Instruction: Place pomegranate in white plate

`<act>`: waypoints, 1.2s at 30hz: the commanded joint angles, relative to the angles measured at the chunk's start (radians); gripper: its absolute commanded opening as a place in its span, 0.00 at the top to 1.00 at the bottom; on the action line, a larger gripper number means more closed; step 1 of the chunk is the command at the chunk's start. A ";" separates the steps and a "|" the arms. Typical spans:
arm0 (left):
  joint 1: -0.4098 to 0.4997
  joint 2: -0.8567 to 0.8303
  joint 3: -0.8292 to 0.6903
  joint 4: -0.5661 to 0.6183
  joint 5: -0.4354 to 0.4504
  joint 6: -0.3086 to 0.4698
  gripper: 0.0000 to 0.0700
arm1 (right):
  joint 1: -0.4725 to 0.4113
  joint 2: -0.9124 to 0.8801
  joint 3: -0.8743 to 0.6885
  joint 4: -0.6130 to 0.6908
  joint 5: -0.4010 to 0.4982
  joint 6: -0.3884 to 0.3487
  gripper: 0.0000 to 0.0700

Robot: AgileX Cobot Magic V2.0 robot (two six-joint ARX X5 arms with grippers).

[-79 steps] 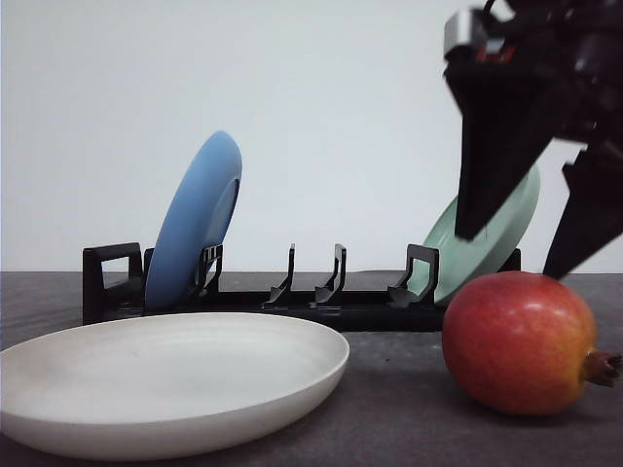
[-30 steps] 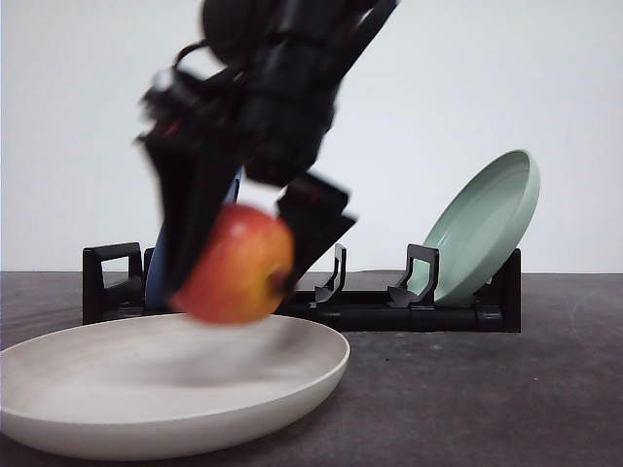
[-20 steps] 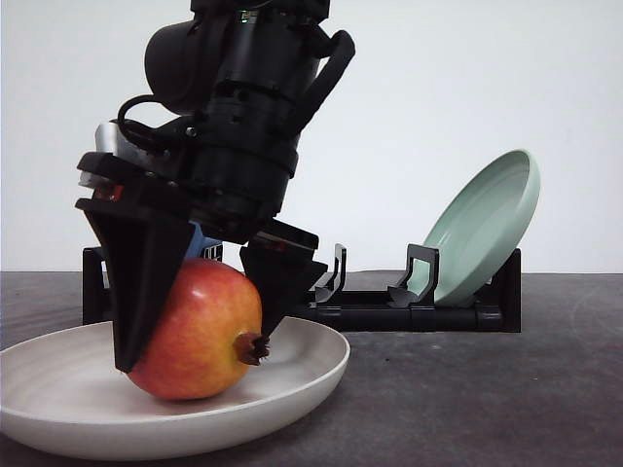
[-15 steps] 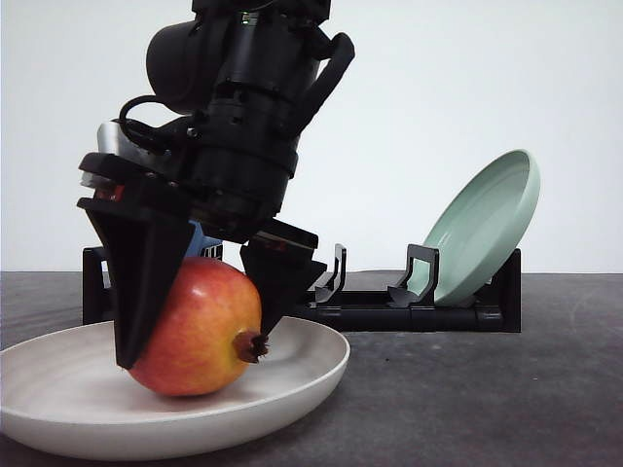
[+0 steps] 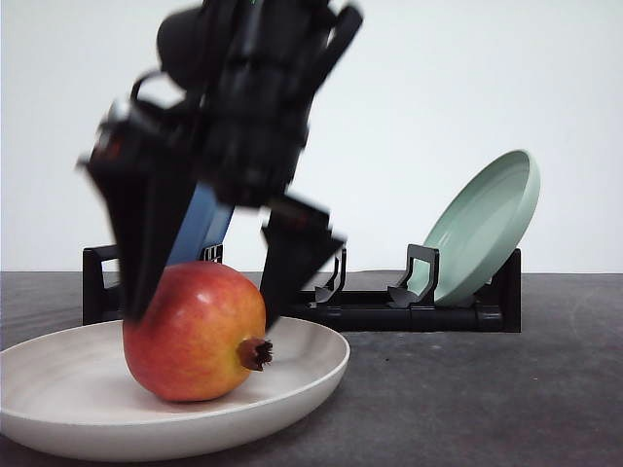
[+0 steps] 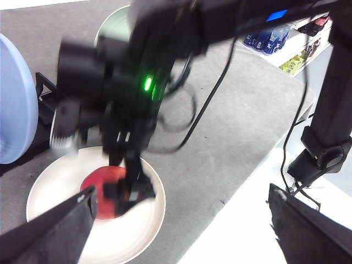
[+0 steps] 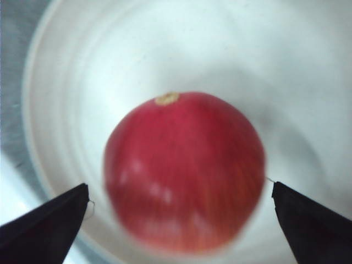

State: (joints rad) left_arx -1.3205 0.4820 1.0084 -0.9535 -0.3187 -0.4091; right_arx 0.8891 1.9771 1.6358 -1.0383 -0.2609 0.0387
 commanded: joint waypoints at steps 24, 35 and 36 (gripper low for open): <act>-0.015 0.007 0.013 0.065 -0.182 0.004 0.15 | -0.115 -1.279 -0.593 0.081 0.192 0.148 0.00; -0.015 0.008 0.013 0.086 -0.329 0.008 0.15 | -0.115 -1.611 -0.829 0.239 0.346 0.205 0.00; -0.015 0.008 0.013 0.086 -0.329 0.008 0.15 | -0.115 -1.614 -0.830 0.239 0.345 0.205 0.00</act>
State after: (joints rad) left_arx -1.3205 0.4824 1.0084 -0.8791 -0.6415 -0.4080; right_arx 0.7654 0.3607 0.8005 -0.8159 0.0816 0.2299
